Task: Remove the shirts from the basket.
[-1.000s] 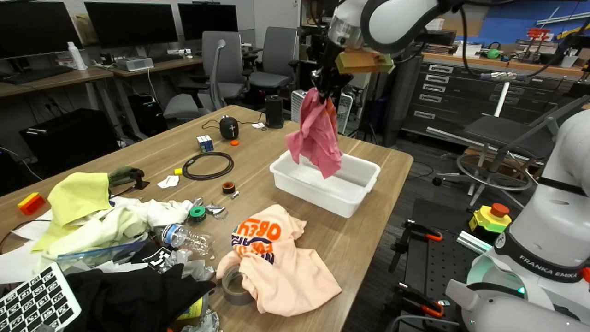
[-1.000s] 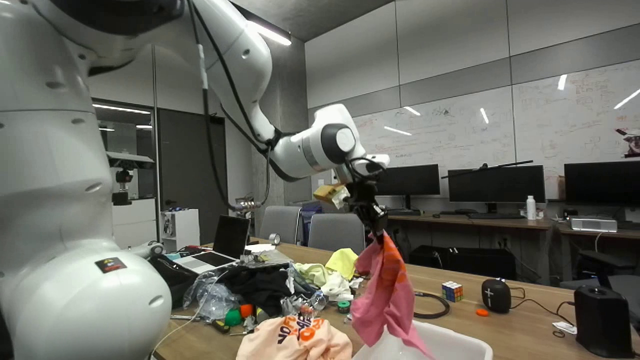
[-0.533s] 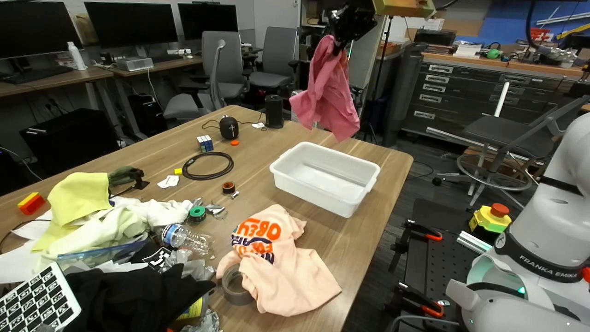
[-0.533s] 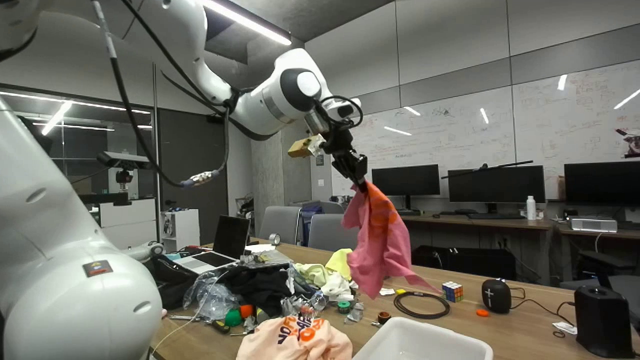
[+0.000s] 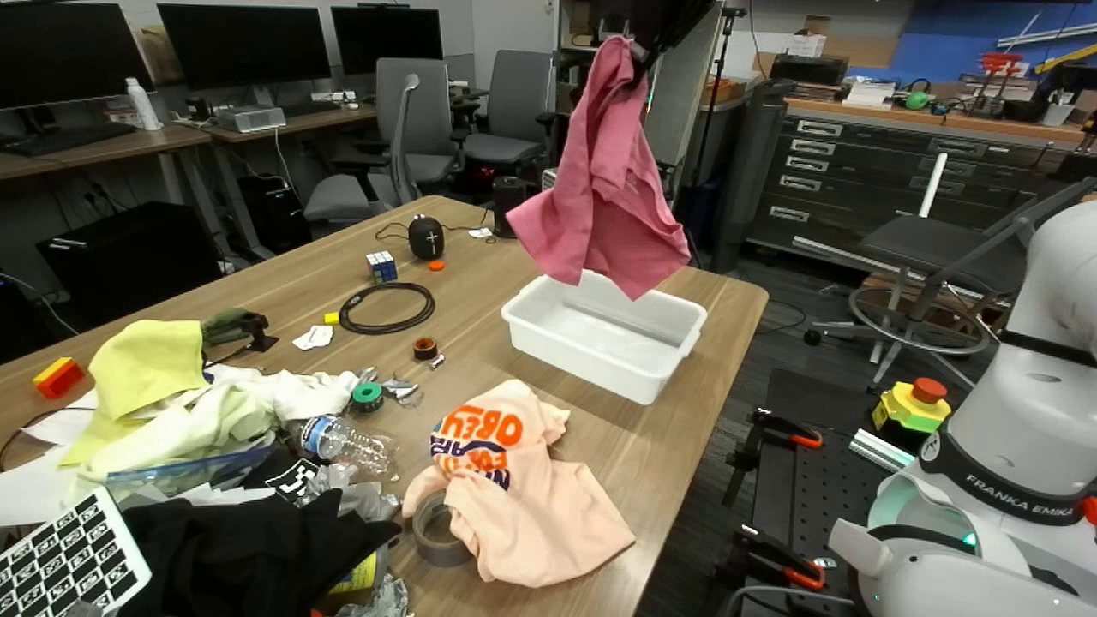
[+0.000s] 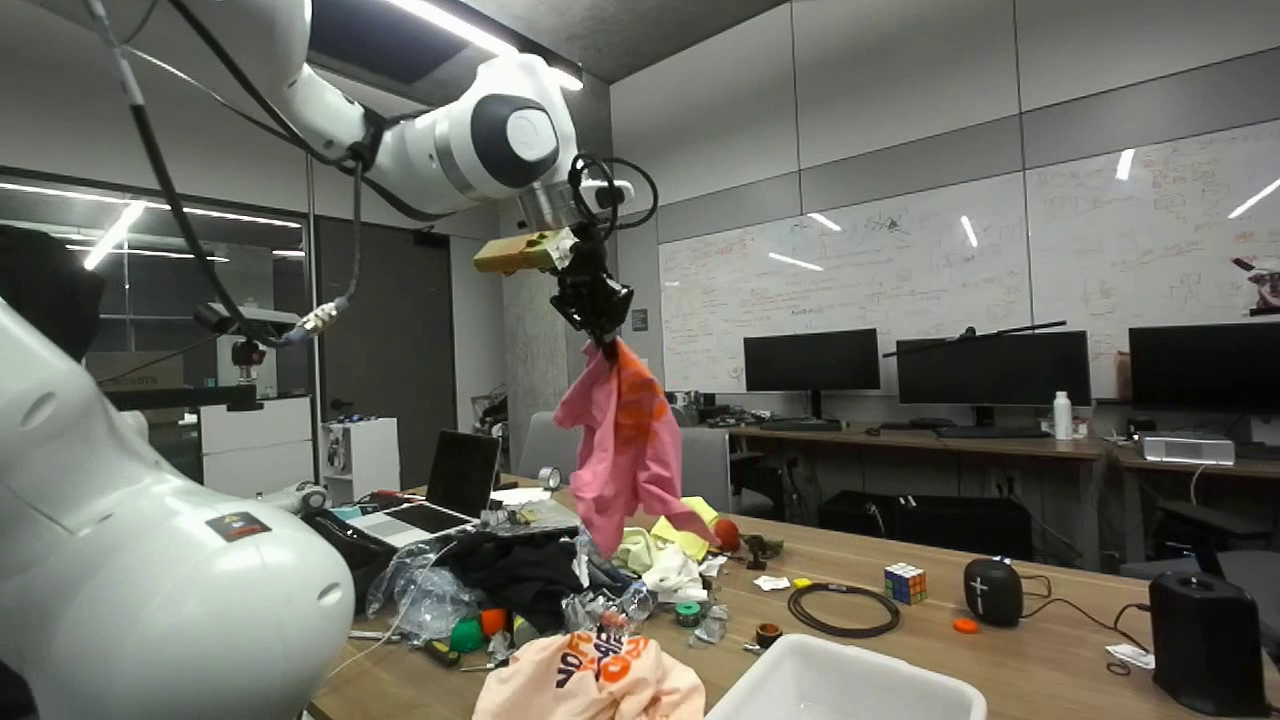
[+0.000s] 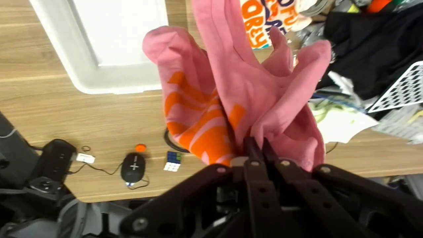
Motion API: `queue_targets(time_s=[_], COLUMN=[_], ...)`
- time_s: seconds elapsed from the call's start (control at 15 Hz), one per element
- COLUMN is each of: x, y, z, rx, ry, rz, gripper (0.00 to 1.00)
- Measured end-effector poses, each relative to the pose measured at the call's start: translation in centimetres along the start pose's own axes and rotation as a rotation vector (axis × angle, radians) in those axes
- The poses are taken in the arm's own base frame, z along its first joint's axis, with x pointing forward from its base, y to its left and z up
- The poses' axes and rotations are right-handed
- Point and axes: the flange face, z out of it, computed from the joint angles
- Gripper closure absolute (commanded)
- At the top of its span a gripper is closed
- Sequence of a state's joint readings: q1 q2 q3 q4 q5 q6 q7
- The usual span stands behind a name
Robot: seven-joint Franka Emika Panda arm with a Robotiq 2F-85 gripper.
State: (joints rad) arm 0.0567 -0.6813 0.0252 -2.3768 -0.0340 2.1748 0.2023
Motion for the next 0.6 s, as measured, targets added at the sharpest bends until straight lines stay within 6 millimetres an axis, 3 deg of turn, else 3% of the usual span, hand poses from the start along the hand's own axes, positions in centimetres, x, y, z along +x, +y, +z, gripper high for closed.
queue_targets(time_s=[0.27, 0.6], x=[-1.6, -1.8], y=[-3.4, -6.8], z=[-1.1, -0.6], rx=[0.064, 0.0], ry=[-0.056, -0.022], rz=[-0.199, -0.244], gripper=[0.99, 0.99])
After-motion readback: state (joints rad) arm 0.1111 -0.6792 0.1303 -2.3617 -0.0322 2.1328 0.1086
